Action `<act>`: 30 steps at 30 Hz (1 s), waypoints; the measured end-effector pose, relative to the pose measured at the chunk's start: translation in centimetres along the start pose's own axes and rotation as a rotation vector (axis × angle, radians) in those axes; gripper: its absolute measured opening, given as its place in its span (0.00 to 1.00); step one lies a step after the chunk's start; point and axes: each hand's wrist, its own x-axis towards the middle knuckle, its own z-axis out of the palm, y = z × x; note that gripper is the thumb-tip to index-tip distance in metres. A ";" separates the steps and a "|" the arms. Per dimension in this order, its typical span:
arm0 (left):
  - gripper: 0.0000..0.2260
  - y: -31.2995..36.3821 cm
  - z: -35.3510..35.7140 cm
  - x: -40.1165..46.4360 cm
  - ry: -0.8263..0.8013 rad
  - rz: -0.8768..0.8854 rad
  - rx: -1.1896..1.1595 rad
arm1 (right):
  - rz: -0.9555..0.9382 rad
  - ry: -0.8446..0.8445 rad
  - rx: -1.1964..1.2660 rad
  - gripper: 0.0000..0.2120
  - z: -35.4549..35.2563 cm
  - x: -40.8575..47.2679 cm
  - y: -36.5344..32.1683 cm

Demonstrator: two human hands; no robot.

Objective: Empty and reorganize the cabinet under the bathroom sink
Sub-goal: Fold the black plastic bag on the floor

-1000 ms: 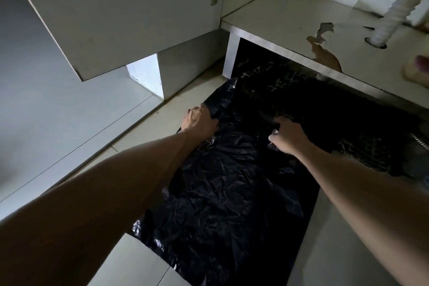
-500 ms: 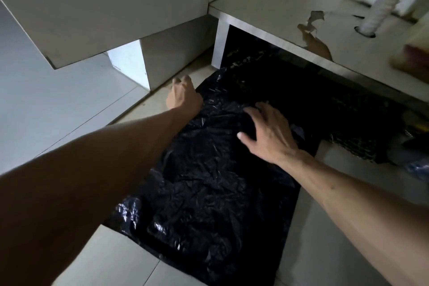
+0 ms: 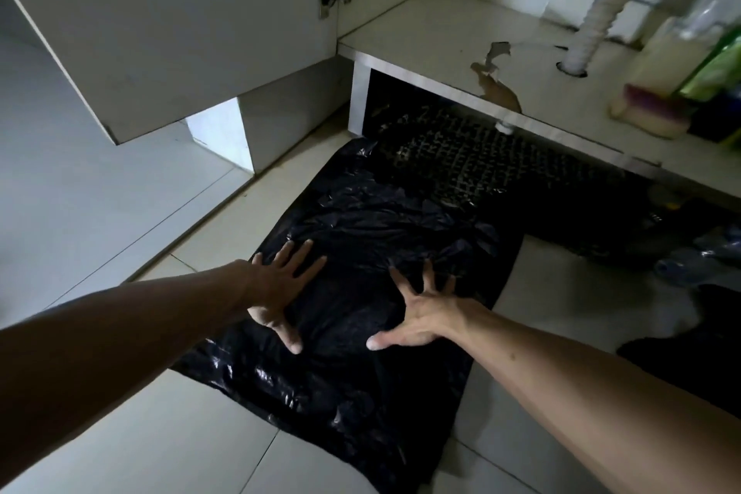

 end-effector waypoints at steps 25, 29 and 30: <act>0.31 40.1 -10.0 5.2 0.087 0.415 -0.575 | 0.318 0.271 -0.112 0.11 3.1 -8.8 28.9; 0.49 41.2 -11.1 9.2 0.132 0.423 -0.880 | 0.278 0.172 0.275 0.09 0.3 -7.4 29.9; 0.47 41.0 -11.2 9.8 0.143 0.451 -0.988 | 0.237 0.144 0.397 0.08 -0.3 -7.4 30.1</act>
